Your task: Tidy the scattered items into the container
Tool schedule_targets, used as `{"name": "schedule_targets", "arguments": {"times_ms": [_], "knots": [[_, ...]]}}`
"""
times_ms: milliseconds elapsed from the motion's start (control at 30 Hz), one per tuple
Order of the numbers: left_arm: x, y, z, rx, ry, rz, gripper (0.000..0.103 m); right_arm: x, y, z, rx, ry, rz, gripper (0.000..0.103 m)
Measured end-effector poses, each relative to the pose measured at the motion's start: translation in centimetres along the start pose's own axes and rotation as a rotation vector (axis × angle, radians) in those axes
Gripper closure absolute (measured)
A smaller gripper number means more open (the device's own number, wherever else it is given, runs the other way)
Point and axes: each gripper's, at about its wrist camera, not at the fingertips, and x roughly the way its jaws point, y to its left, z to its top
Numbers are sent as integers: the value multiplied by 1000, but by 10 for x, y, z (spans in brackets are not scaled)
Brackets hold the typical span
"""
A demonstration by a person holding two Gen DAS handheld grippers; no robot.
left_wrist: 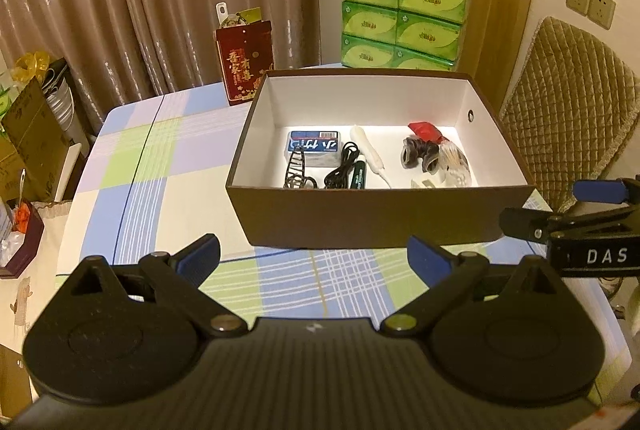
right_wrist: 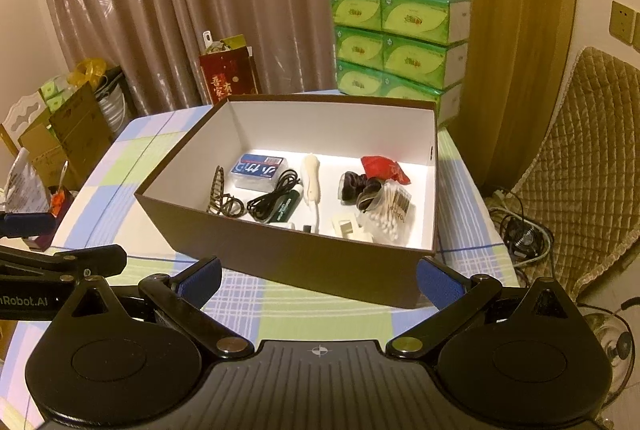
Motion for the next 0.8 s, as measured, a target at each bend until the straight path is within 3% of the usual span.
{"name": "schedule_targets", "arguments": {"times_ms": [800], "knots": [[-20,-11,-21,28,23,-25,4,-26,3,-29,26,2,-35,2]]}}
